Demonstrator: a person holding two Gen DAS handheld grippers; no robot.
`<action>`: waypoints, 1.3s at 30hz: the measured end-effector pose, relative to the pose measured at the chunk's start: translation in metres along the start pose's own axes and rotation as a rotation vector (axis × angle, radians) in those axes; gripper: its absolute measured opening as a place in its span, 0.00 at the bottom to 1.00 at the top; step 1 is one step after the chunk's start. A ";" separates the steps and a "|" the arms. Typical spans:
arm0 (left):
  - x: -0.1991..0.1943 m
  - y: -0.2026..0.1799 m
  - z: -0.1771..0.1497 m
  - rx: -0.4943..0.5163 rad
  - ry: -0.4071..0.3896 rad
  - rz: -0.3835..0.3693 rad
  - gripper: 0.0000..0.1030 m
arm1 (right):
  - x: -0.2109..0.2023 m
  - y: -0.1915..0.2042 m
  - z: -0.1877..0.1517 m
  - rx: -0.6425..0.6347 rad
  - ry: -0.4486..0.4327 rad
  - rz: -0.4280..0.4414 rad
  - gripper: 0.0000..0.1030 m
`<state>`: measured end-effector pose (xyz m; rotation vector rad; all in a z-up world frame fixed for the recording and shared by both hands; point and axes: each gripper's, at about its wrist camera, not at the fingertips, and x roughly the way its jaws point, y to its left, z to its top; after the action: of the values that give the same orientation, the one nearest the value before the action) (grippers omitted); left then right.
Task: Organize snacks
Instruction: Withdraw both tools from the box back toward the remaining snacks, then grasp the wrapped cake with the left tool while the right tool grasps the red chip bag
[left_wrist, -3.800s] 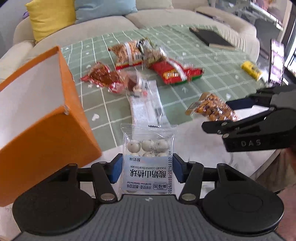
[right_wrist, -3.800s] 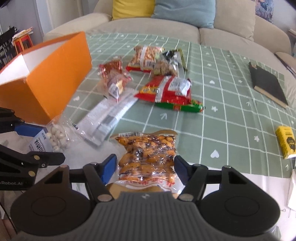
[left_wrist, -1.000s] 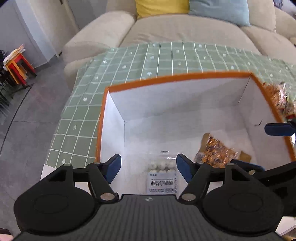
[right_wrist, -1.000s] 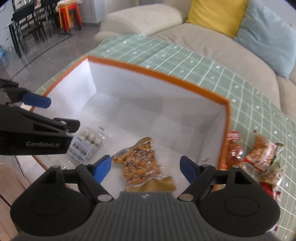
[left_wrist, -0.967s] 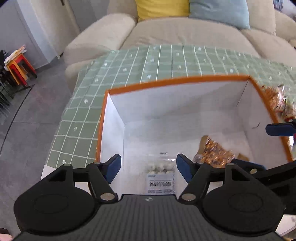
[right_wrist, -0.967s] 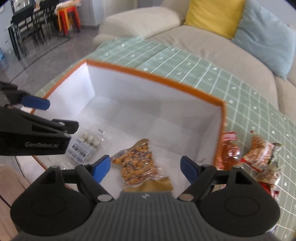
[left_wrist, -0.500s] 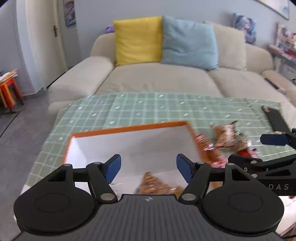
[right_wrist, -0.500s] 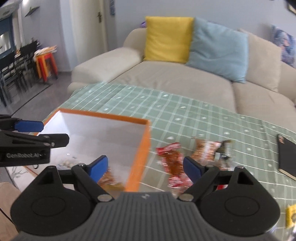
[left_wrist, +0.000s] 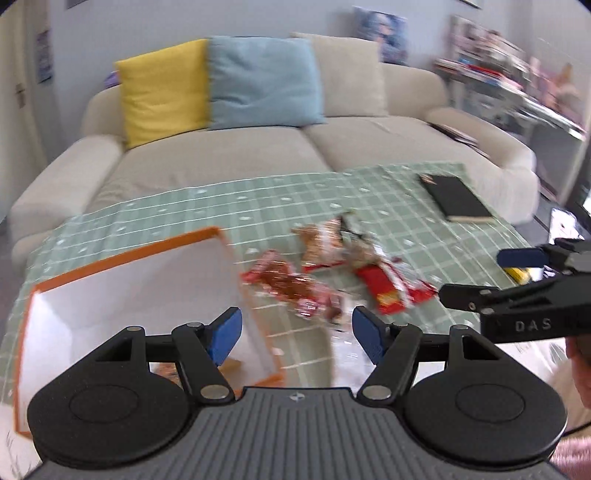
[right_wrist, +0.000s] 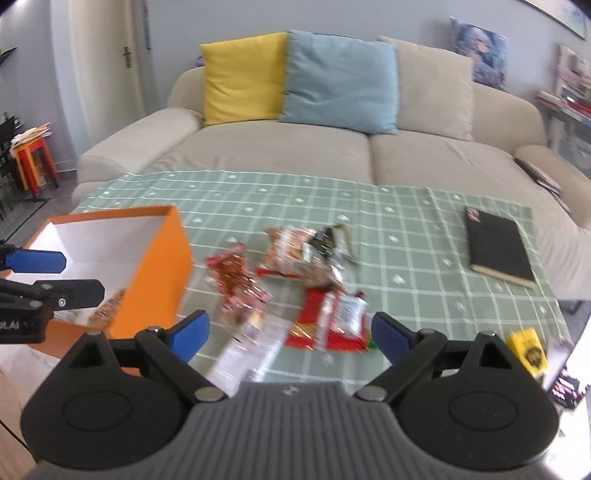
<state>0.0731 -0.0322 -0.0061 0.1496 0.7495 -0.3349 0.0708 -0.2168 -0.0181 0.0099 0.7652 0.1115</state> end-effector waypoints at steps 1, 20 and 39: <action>0.003 -0.005 -0.001 0.010 0.006 -0.021 0.78 | 0.000 -0.005 -0.005 0.006 -0.001 -0.008 0.89; 0.083 -0.035 0.008 0.034 0.138 -0.027 0.76 | 0.056 -0.047 -0.026 0.107 0.086 -0.016 0.77; 0.178 -0.038 0.039 0.015 0.356 -0.017 0.67 | 0.155 -0.042 -0.010 -0.029 0.178 0.028 0.82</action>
<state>0.2055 -0.1212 -0.1011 0.2208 1.1009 -0.3341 0.1792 -0.2428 -0.1345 -0.0175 0.9413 0.1517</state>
